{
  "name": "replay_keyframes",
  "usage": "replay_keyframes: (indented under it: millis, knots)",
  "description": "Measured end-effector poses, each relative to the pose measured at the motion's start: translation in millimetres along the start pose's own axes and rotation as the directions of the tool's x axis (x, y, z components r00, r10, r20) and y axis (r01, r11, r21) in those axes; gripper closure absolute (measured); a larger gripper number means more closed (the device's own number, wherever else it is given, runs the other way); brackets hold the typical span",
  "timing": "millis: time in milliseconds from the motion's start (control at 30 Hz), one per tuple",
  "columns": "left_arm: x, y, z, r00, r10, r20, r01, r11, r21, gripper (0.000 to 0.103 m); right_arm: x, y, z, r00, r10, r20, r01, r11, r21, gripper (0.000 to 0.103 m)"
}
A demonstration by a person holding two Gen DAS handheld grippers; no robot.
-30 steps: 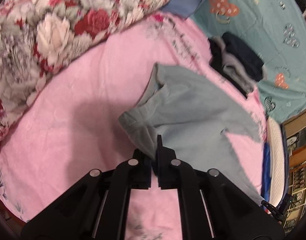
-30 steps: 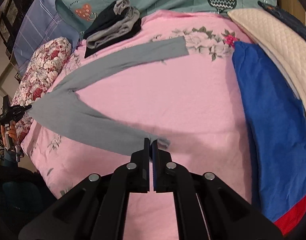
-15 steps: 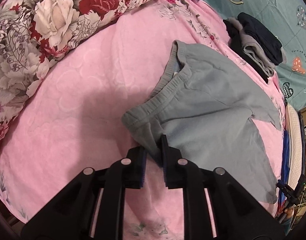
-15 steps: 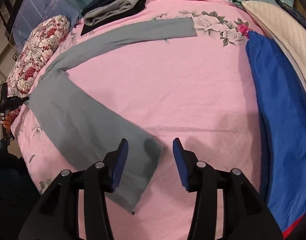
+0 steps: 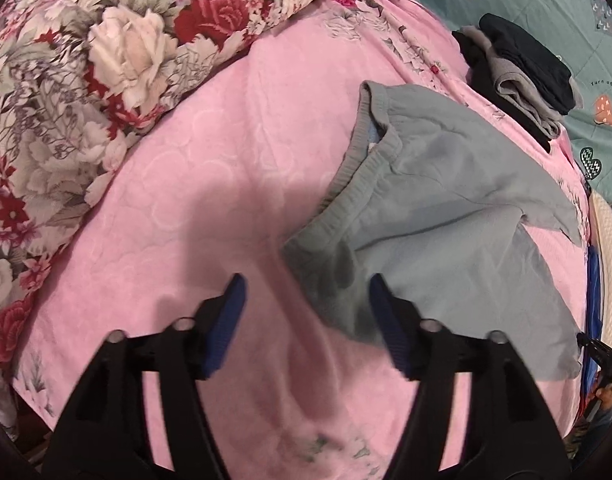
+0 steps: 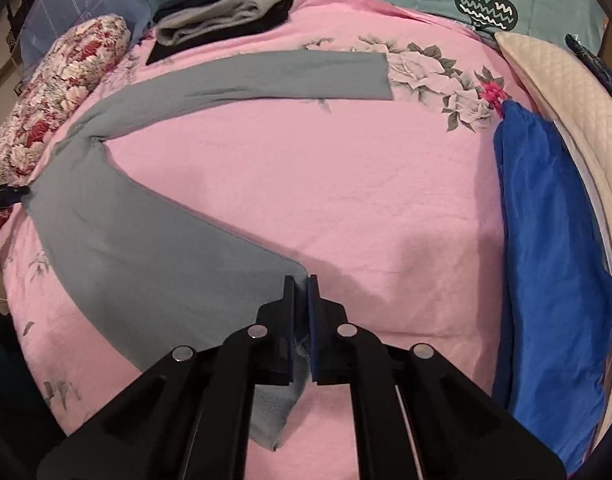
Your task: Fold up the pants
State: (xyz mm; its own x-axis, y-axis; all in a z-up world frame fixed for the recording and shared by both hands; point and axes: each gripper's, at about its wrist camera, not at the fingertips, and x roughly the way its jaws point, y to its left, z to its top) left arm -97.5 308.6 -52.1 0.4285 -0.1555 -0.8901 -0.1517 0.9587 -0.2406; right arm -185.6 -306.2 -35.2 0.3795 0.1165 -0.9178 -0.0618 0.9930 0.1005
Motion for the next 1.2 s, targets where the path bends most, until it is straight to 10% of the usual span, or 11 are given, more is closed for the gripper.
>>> replay_keyframes:
  millis: [67, 133, 333, 733, 800, 833, 1200]
  knots:
    - [-8.9, 11.2, 0.2, 1.0, 0.016, 0.022, -0.016, 1.0, -0.016, 0.034, 5.9, -0.6, 1.9, 0.999, 0.001, -0.032, -0.001, 1.0, -0.006, 0.091]
    - [-18.0, 22.0, 5.1, 0.999, 0.023, 0.05, -0.021, 0.999, -0.048, 0.034, -2.8, -4.1, 7.1, 1.0, -0.009, -0.025, 0.009, 1.0, 0.008, 0.053]
    - [-27.4, 19.8, 33.4, 0.995, 0.042, 0.087, -0.035, 0.996, -0.08, 0.034, -27.2, -34.4, 67.1, 0.99, 0.025, 0.141, -0.04, 0.994, 0.105, 0.052]
    - [-25.2, -32.3, 72.2, 0.992, 0.075, 0.103, -0.075, 0.997, -0.007, 0.027, 60.7, -108.6, 160.7, 0.975, 0.005, 0.221, -0.086, 0.929, 0.359, 0.051]
    - [-17.5, -38.8, 80.6, 0.992, 0.079, 0.097, -0.08, 0.997, -0.003, 0.027, 63.6, -103.5, 164.6, 0.975, 0.044, 0.218, -0.116, 0.937, 0.329, 0.065]
    - [-12.2, -42.7, 85.7, 0.993, 0.081, 0.09, -0.081, 0.997, 0.0, 0.027, 65.9, -101.5, 166.2, 0.979, 0.063, 0.196, -0.125, 0.939, 0.32, 0.099]
    - [35.8, -63.7, 142.2, 0.999, 0.027, 0.043, -0.029, 0.998, 0.052, 0.023, 38.1, -115.9, 155.7, 0.992, -0.038, 0.118, -0.004, 0.941, 0.338, 0.096]
